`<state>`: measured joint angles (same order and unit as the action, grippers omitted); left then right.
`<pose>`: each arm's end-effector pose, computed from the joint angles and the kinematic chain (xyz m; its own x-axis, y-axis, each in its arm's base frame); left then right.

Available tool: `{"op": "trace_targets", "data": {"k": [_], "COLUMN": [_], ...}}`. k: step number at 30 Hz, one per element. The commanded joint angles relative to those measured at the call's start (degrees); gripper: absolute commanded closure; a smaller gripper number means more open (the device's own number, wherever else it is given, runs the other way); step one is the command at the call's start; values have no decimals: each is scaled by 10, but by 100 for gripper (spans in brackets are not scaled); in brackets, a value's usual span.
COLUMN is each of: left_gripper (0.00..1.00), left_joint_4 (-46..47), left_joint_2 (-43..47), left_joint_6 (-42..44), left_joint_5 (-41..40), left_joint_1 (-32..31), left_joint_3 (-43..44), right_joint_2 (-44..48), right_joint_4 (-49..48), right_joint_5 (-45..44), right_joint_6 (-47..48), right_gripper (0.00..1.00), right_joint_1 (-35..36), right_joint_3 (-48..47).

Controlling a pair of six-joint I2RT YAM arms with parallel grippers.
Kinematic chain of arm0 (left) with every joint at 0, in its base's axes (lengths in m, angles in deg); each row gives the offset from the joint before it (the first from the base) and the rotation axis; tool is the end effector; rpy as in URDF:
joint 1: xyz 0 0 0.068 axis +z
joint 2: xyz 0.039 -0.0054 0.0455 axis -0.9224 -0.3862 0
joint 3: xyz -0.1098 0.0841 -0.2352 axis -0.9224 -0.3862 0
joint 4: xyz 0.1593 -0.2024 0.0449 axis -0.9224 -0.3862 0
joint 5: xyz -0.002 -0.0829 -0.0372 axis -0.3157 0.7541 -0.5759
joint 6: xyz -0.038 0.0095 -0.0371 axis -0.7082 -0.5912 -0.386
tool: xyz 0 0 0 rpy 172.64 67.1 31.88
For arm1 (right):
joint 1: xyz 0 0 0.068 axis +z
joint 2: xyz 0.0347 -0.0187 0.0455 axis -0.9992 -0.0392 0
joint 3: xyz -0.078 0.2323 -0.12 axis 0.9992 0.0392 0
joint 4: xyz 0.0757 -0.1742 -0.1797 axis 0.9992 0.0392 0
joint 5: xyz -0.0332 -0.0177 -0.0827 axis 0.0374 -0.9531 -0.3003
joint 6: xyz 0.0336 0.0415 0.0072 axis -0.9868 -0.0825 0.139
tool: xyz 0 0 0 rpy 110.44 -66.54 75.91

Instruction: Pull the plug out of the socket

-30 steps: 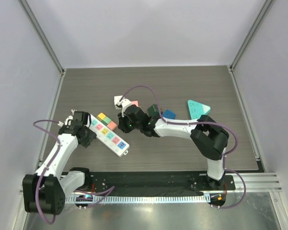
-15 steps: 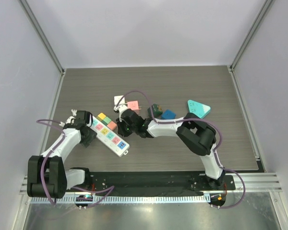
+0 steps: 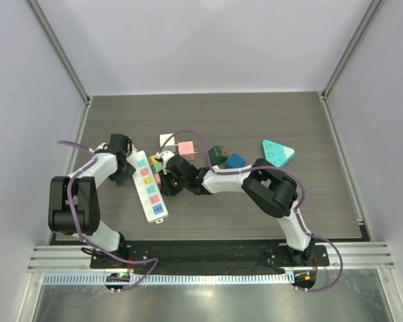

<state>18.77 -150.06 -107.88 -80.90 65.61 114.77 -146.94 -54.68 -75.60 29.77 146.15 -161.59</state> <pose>0.2697 0.0038 0.1684 -0.5028 -0.7445 -0.4392 -0.8063 0.5871 -0.0720 0.2349 0.3890 0.1457 -0.6143 -0.3354 -0.7143 -0.7210 0.6063 0.3354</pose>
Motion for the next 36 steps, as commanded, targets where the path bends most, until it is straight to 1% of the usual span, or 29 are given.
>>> {"op": "trace_targets", "data": {"k": [1, 3, 4, 5, 6, 7, 10, 11, 12, 13, 14, 15, 16, 17, 18, 20, 23, 26, 29, 31, 32, 35, 36], "left_gripper": [52, 48, 46, 40, 37, 30, 23, 18, 17, 13, 10, 1, 0, 0, 0, 0, 0, 0, 0, 0, 0, 0, 0], "left_joint_4": [26, -4, -11, -18, -29, -36, -66, -74, -82, -98, -102, -111, -127, -131, -135, -139, -151, -140, -119, -91, -82, -57, -54], "left_joint_2": [-35, -45, -44, -33, -24, -13, 41, 53, 81, 95, 107, 127, 138, 147, 154, 165, 150, 125, 111, 115, 119, 133, 135], "left_joint_6": [32, 43, 47, 55, 58, 60, 74, 77, 88, 95, 108, 123, 124, 124, 121, 103, 78, 76, 67, 60, 59, 68, 71], "left_joint_5": [-25, -41, -47, -54, -59, -63, -46, -40, -33, -29, -19, -16, -19, -31, -33, -32, -41, -52, -30, -32, -39, -54, -53], "left_joint_1": [4, 8, 9, 10, 10, 10, 9, 6, 3, -3, -24, -38, -54, -89, -107, -148, -184, -191, -199, -216, -241, -277, -279], "left_joint_3": [69, 94, 112, 116, 117, 114, 100, 88, 82, 74, 65, 62, 60, 58, 55, 51, 49, 26, 2, -10, -23, -34, -38], "right_joint_2": [-7, -1, 4, 21, 30, 42, 93, 122, 136, 149, 165, 191, 205, 216, 235, 249, 258, 257, 251, 244, 241, 232, 232], "right_joint_4": [-48, -53, -53, -52, -50, -50, -65, -70, -77, -79, -84, -98, -106, -117, -139, -158, -166, -167, -179, -186, -186, -187, -188], "right_joint_5": [45, 34, 15, 4, -6, -25, -47, -57, -76, -83, -88, -87, -83, -76, -60, -37, -23, -21, -9, -4, 1, 9, 9], "right_joint_6": [-19, -21, -19, -16, -10, -7, 4, 8, 15, 16, 17, 16, 7, 1, -7, -25, -30, -29, -33, -35, -37, -40, -40], "right_gripper": [85, 85, 85, 84, 83, 82, 79, 76, 75, 74, 73, 73, 72, 70, 70, 69, 69, 69, 69, 69, 69, 69, 69], "right_joint_1": [18, 18, 18, 18, 18, 17, 16, 13, 10, 7, -5, -13, -23, -31, -52, -71, -91, -93, -95, -96, -97, -98, -99], "right_joint_3": [-33, -25, -21, -10, -4, 4, 43, 67, 78, 90, 115, 128, 142, 169, 182, 212, 222, 223, 227, 225, 224, 221, 220]}}
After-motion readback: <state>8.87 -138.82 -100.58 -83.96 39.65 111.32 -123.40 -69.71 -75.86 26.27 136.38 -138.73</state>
